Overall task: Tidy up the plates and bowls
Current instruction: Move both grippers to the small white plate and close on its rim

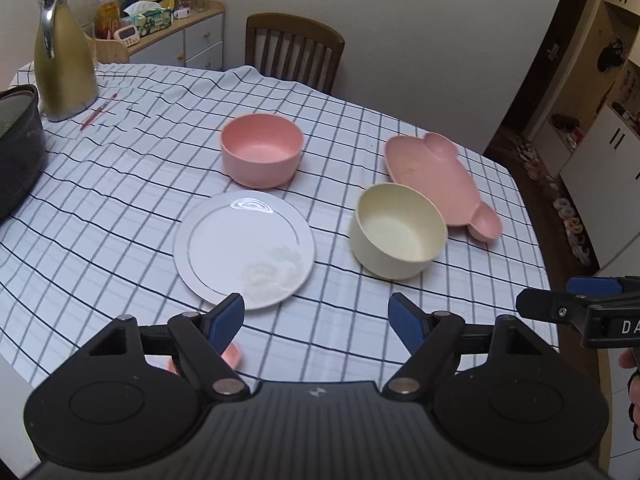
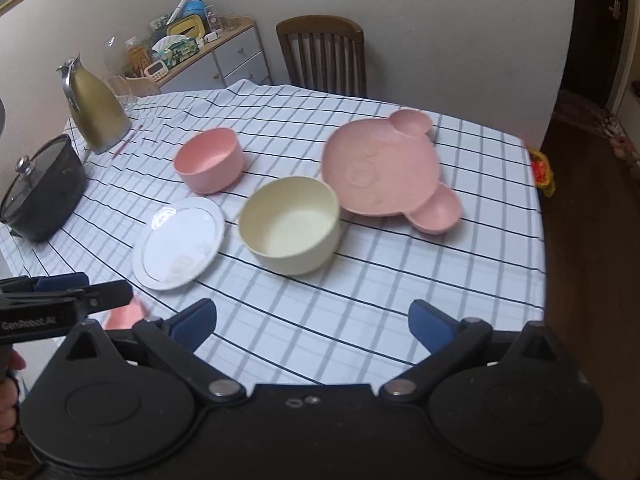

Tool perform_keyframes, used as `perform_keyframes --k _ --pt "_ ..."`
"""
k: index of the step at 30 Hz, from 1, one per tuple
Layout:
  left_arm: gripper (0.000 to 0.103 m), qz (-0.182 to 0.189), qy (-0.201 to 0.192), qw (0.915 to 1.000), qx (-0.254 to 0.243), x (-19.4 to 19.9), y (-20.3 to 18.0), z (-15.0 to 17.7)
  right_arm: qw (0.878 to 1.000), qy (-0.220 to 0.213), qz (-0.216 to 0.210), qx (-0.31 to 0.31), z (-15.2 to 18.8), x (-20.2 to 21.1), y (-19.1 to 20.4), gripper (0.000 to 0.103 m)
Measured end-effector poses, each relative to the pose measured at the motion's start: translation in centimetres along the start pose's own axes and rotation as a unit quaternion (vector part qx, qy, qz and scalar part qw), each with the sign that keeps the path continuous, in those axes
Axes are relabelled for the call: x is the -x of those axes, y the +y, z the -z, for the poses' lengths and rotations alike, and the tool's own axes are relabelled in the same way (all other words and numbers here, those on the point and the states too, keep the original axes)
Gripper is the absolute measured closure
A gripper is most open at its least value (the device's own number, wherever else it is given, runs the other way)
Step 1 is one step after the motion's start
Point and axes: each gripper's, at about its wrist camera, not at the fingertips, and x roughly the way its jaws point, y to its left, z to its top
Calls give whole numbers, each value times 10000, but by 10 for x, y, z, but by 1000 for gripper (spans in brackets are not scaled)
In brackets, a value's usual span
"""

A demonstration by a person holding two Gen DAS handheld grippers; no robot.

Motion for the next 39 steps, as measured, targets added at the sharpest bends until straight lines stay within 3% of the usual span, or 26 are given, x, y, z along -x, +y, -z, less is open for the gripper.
perform_keyframes --k 12,25,31,39 --pt "24 45 112 9996 -236 -38 70 -40 9993 236 162 -240 -15 -45 59 1" --pt "24 289 598 9976 -196 -110 141 -73 9948 557 294 -799 -26 -113 105 6" --pt "24 447 743 9960 -195 -135 153 -81 9928 611 367 -963 -26 -137 115 14" --pt "25 588 833 9945 -257 -153 158 -78 9910 676 283 -1120 -23 -160 115 32"
